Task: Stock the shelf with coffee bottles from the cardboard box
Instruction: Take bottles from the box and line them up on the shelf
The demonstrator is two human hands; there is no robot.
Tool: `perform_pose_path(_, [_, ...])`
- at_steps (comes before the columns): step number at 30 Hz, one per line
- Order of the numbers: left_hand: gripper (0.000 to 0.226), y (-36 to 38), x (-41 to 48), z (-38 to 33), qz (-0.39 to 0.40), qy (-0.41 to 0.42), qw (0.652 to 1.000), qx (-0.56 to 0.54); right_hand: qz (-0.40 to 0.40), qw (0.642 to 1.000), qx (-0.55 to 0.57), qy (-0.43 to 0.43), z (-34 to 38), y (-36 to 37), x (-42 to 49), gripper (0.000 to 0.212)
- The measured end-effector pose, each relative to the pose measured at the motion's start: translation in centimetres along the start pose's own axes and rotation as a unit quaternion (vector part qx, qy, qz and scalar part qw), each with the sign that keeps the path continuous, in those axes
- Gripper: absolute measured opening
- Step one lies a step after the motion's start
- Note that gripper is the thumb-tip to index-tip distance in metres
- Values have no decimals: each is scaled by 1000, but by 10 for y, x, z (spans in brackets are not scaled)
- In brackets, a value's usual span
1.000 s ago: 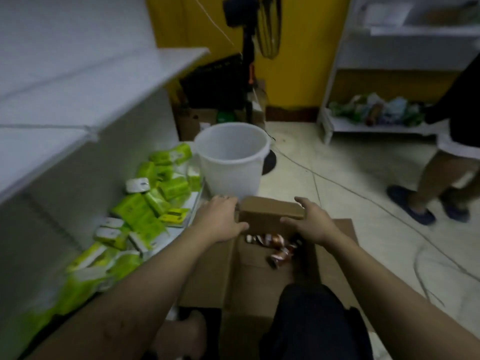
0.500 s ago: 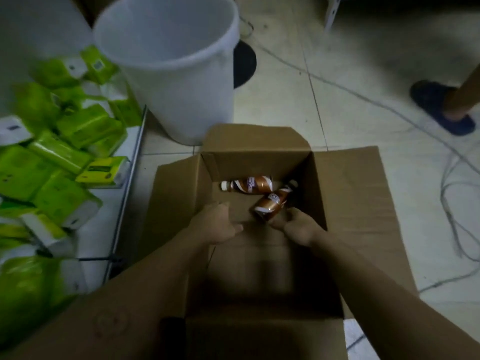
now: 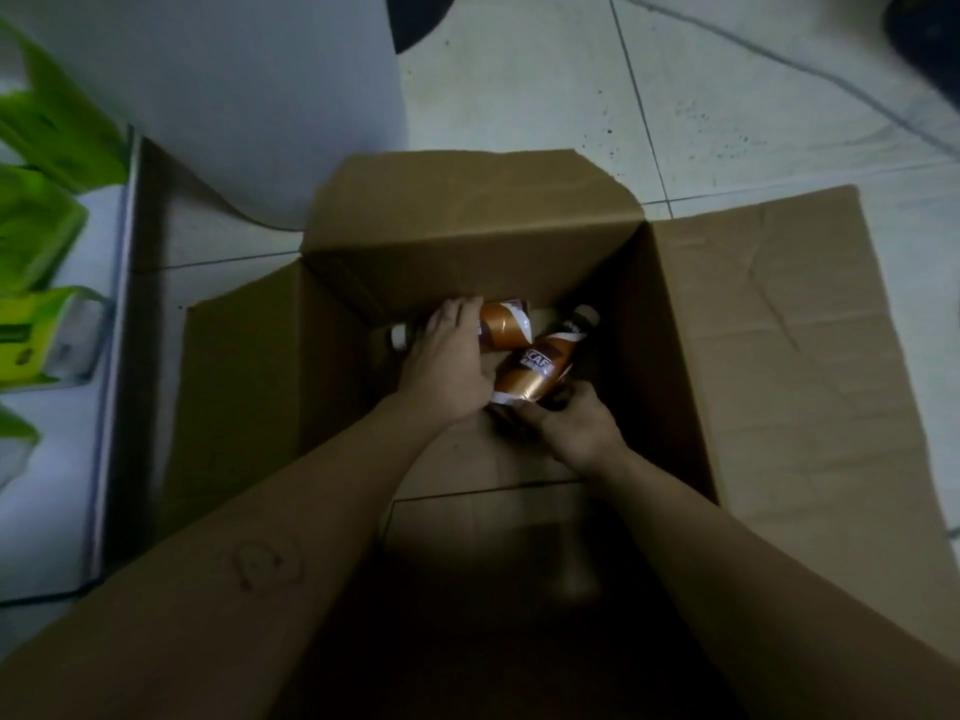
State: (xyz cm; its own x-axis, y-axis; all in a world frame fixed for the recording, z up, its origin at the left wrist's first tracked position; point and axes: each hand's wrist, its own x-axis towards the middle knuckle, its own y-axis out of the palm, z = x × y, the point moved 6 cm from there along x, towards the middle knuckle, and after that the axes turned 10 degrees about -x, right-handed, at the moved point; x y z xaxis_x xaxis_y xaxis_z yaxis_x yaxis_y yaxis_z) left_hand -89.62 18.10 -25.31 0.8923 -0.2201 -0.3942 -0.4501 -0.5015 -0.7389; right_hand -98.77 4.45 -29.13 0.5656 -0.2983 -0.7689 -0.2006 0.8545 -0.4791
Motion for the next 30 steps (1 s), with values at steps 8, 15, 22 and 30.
perform_pose_path(8, [78, 11, 7, 24, 27, -71, 995, 58, -23, 998, 51, 12, -5, 15, 4, 86])
perform_pose_path(15, [69, 24, -50, 29, 92, 13, 977, 190, -49, 996, 72, 34, -10, 5, 11, 77])
perform_pose_path(22, [56, 46, -99, 40, -1, -2, 998, -57, 63, 991, -117, 16, -36, 4, -27, 85])
perform_pose_path(30, [100, 50, -103, 60, -122, -289, 896, -313, 15, 947, -312, -69, -27, 24, -27, 98])
